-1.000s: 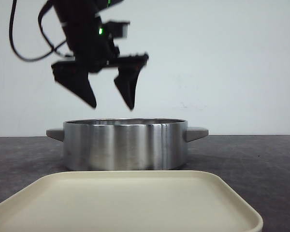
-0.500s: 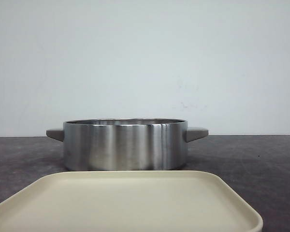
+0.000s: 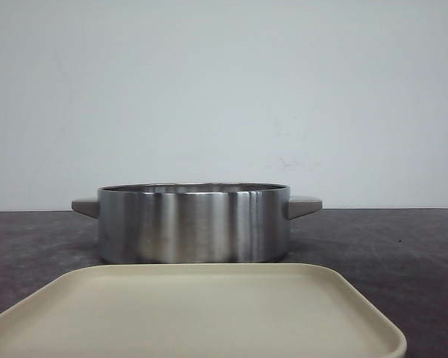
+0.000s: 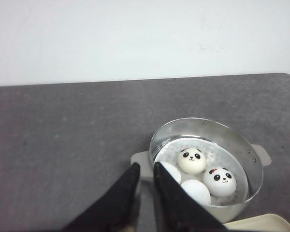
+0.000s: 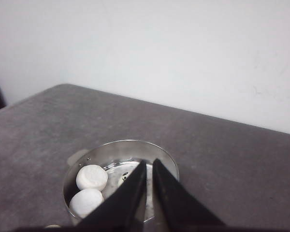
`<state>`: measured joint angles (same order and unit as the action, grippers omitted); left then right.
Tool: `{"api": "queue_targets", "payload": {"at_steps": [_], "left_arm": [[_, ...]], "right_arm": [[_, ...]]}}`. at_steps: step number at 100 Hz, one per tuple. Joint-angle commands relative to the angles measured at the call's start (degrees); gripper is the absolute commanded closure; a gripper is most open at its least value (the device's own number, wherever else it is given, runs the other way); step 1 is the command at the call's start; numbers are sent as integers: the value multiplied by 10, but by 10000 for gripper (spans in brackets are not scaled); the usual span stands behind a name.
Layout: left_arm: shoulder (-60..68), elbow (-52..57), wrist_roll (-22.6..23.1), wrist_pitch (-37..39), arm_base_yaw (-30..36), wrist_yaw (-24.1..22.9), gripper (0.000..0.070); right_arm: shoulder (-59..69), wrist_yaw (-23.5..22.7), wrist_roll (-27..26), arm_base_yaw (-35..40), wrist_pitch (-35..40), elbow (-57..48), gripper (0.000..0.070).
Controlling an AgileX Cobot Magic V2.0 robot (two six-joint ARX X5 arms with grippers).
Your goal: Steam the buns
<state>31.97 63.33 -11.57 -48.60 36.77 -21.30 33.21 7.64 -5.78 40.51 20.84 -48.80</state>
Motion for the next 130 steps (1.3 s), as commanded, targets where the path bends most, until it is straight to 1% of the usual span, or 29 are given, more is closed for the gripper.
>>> {"api": "queue_targets", "payload": {"at_steps": [1,9,64,79,88,95,103,119,130], "left_arm": [[1,5,-12,-8,2,-3,700],[-6,6,-13,-18,3,-3,700],[-14,6,-12,-15,3,-3,700],[-14,6,-12,-15,3,-3,700],[-14,6,-12,-15,3,-3,700],[-14,6,-12,-15,3,-3,700],[-14,6,-12,-15,3,-3,700],[-14,6,-12,-15,3,-3,700],[-14,6,-12,-15,3,-3,700]], "right_arm": [[0,-1,4,5,-12,-5,686],[0,-1,4,5,-15,-5,686],[0,-1,4,5,-16,-5,686],[-13,-2,4,-12,-15,-3,686],[-31,4,5,-42,-7,3,685],[-47,16,11,-82,-8,19,686],[-64,17,24,-130,-22,54,686],[-107,11,35,-221,-102,175,686],[-147,-23,56,-270,-171,270,686]]}}
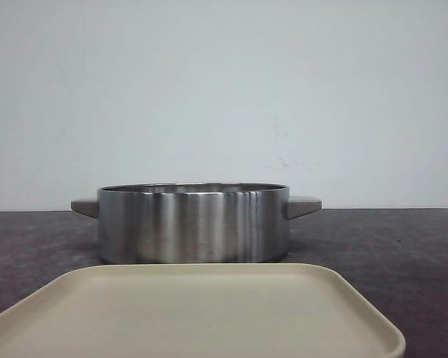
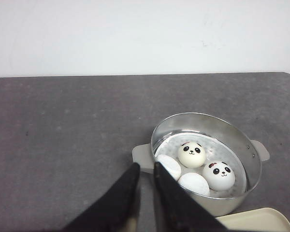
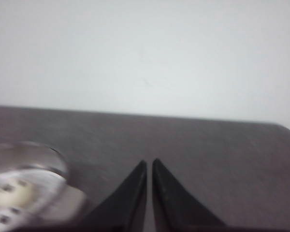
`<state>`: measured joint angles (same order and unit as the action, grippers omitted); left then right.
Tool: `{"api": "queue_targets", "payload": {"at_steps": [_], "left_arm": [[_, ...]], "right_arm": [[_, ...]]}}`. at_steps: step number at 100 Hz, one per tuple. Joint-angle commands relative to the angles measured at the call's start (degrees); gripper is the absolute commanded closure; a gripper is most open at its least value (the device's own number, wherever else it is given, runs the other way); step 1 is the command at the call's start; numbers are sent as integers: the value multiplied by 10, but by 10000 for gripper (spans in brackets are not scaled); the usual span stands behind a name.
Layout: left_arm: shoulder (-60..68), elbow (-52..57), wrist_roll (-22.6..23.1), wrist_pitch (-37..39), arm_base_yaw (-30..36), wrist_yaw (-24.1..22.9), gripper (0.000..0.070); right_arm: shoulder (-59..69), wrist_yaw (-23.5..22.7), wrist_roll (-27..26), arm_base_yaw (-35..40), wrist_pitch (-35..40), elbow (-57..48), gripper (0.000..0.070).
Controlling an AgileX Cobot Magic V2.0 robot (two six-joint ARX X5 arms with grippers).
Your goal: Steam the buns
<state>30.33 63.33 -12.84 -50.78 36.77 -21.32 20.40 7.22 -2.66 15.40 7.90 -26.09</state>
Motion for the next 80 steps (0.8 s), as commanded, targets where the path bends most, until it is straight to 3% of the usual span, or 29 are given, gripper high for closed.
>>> {"api": "queue_targets", "payload": {"at_steps": [1,14,37,52,80], "left_arm": [[3,6,1,7,3,-3,700],[3,6,1,7,3,-3,700],[3,6,1,7,3,-3,700],[3,6,1,7,3,-3,700],[3,6,1,7,3,-3,700]], "right_arm": [[-23,-22,27,-23,-47,51,686],[-80,-38,33,-58,-90,144,686],[-169,-39,32,-73,-90,255,686],[-203,-37,31,-78,-12,254,686],[-202,-35,40,-82,20,254,686]]}}
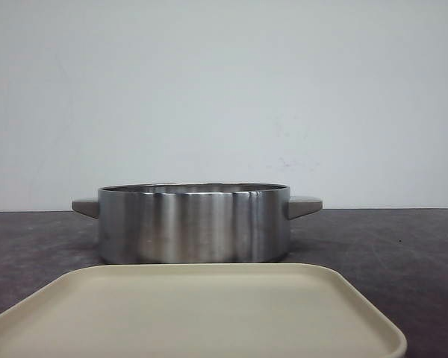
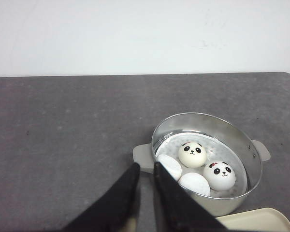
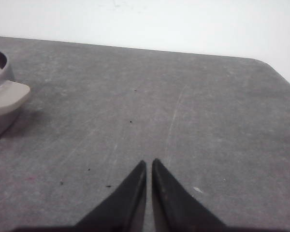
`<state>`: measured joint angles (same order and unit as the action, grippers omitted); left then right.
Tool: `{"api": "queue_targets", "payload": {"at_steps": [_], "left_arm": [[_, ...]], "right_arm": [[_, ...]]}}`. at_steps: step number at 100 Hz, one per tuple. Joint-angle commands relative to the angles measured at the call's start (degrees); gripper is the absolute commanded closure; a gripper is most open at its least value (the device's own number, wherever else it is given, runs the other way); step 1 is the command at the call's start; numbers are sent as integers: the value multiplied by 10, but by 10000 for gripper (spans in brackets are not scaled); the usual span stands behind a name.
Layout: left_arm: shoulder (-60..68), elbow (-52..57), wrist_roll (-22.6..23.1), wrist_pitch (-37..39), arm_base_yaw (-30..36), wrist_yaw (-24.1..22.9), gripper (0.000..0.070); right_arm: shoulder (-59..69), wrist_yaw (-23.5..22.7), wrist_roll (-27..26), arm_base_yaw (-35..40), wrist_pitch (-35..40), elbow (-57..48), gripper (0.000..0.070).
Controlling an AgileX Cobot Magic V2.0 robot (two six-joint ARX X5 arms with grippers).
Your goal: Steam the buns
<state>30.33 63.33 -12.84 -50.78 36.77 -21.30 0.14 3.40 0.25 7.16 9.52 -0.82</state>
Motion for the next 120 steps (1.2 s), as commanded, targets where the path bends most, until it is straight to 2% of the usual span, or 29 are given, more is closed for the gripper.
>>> {"api": "queue_targets", "payload": {"at_steps": [1,103,107,120], "left_arm": [[3,6,1,7,3,-3,700],[3,6,5,8,3,-3,700],[3,6,18,12,-1,-9,700],[-6,-11,21,38,-31,-8,700]], "right_arm": [[1,3,12,1,4,1,686],[1,-4,17,1,-5,1,686],[1,-4,17,1,-5,1,686],[1,-4,17,1,-5,1,686]]}}
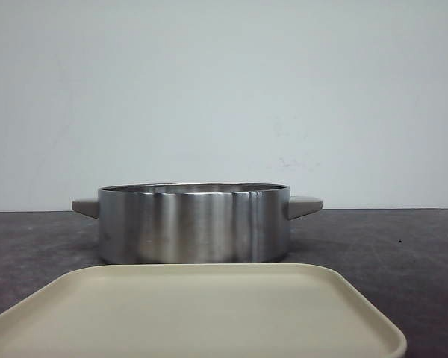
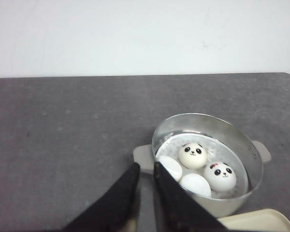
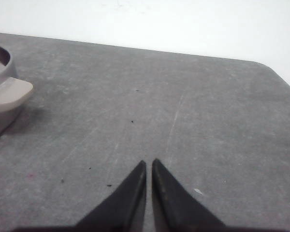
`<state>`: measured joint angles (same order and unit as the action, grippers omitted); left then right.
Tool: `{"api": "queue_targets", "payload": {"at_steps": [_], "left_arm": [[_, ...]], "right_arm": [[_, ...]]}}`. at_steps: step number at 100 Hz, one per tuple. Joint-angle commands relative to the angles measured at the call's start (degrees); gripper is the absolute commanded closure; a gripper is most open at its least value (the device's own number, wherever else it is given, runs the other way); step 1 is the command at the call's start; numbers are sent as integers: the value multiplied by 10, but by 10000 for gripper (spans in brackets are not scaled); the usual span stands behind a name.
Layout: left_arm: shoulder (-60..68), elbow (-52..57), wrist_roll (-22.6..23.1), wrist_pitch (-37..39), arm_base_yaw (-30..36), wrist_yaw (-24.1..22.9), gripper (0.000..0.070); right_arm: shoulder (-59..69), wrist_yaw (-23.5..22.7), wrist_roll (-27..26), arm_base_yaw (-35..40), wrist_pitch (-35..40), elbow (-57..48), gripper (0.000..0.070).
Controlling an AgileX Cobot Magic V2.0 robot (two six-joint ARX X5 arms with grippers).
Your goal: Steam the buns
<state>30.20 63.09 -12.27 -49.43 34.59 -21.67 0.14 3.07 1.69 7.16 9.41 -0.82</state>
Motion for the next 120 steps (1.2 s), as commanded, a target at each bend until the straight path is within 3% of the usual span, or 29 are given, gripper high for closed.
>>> {"api": "queue_targets", "payload": {"at_steps": [1,14,28,51,63,92,120], "left_arm": [[-6,-13,18,31,-13,-4,700],[-46,-119,43,182,-66,-2,700],[-104,-257,27,315,-101,-1,700],[-201,-397,-54,316,-136,9,700],[-251,-475,-52,343,-177,31,700],[-300,-596,-32,392,-274,186,700],[-300,-617,30,388,-279,198,700]], "right_arm": [[1,-1,2,1,-4,1,686],[1,-1,2,1,-4,1,686],[1,-1,2,1,-4,1,686],[1,-1,2,1,-4,1,686],[1,-1,2,1,-4,1,686],[1,-1,2,1,-4,1,686],[1,-1,2,1,-4,1,686]]}}
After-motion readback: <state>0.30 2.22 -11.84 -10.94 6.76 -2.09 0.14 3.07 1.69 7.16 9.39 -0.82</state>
